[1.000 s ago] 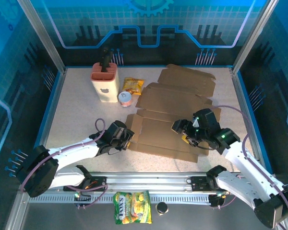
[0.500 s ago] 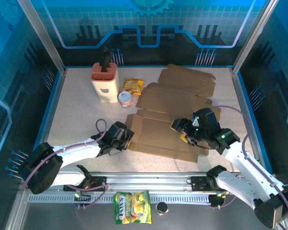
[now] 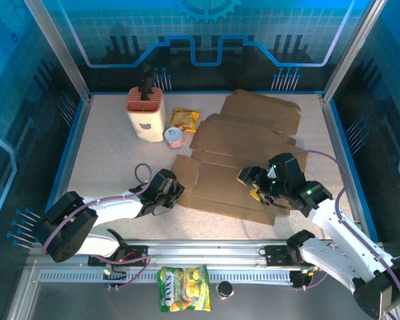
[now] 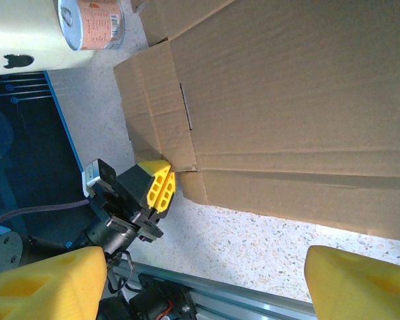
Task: Fold the paper box
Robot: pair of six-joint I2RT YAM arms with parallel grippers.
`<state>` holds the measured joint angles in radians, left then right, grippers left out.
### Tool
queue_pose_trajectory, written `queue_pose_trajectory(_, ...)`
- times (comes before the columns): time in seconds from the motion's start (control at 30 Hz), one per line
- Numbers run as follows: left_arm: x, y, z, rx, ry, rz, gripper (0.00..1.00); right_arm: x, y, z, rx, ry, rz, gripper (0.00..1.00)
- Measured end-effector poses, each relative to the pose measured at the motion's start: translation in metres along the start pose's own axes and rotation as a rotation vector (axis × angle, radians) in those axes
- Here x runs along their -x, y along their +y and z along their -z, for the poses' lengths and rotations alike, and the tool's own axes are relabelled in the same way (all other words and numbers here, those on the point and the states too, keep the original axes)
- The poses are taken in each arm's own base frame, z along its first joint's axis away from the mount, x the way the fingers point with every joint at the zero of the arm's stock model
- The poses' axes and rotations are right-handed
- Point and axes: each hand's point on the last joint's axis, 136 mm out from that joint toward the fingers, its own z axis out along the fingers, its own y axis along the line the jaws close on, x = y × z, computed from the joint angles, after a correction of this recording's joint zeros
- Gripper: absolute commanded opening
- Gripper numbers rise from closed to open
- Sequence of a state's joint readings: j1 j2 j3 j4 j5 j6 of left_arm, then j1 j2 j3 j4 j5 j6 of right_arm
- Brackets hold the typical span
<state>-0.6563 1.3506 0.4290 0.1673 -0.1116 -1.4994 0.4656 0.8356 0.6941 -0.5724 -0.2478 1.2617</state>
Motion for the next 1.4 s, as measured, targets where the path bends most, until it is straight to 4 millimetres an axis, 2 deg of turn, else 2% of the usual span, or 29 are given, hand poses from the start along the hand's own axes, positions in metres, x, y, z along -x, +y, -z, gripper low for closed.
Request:
queue_pose_trajectory(0.07,0.001,-0.003,0.002,-0.013,-0.008,-0.014,0.00,-0.002,-0.002,-0.001,-0.006,0.003,-0.026,0.78)
queue_pose_trajectory(0.3,0.004,-0.039,0.033,-0.140,-0.031,-0.010,0.00,-0.021,-0.005,-0.006,-0.044,0.007,-0.118,0.79)
queue_pose_trajectory(0.53,0.004,-0.067,0.044,-0.190,-0.022,0.069,0.00,-0.048,-0.004,-0.015,-0.078,0.016,-0.253,0.91)
queue_pose_trajectory(0.63,0.004,-0.087,0.052,-0.217,-0.019,0.097,0.00,-0.064,-0.006,-0.015,-0.102,0.023,-0.306,0.95)
queue_pose_trajectory(0.77,0.003,-0.124,0.069,-0.292,-0.010,0.120,0.00,-0.078,-0.005,-0.008,-0.126,0.007,-0.349,0.95)
queue_pose_trajectory(0.87,0.003,-0.137,0.075,-0.322,-0.005,0.135,0.00,-0.075,-0.005,-0.006,-0.125,-0.034,-0.371,0.91)
queue_pose_trajectory(1.07,0.003,-0.133,0.075,-0.299,0.001,0.143,0.00,-0.044,0.004,-0.011,-0.069,-0.189,-0.418,0.84)
queue_pose_trajectory(1.17,0.004,-0.132,0.076,-0.296,0.005,0.149,0.00,-0.029,0.015,-0.011,-0.036,-0.245,-0.428,0.83)
queue_pose_trajectory(1.27,0.005,-0.132,0.076,-0.298,0.012,0.160,0.00,-0.026,0.029,-0.014,-0.003,-0.249,-0.433,0.80)
queue_pose_trajectory(1.4,0.008,-0.133,0.077,-0.298,0.014,0.167,0.00,-0.026,0.032,-0.021,0.002,-0.251,-0.442,0.74)
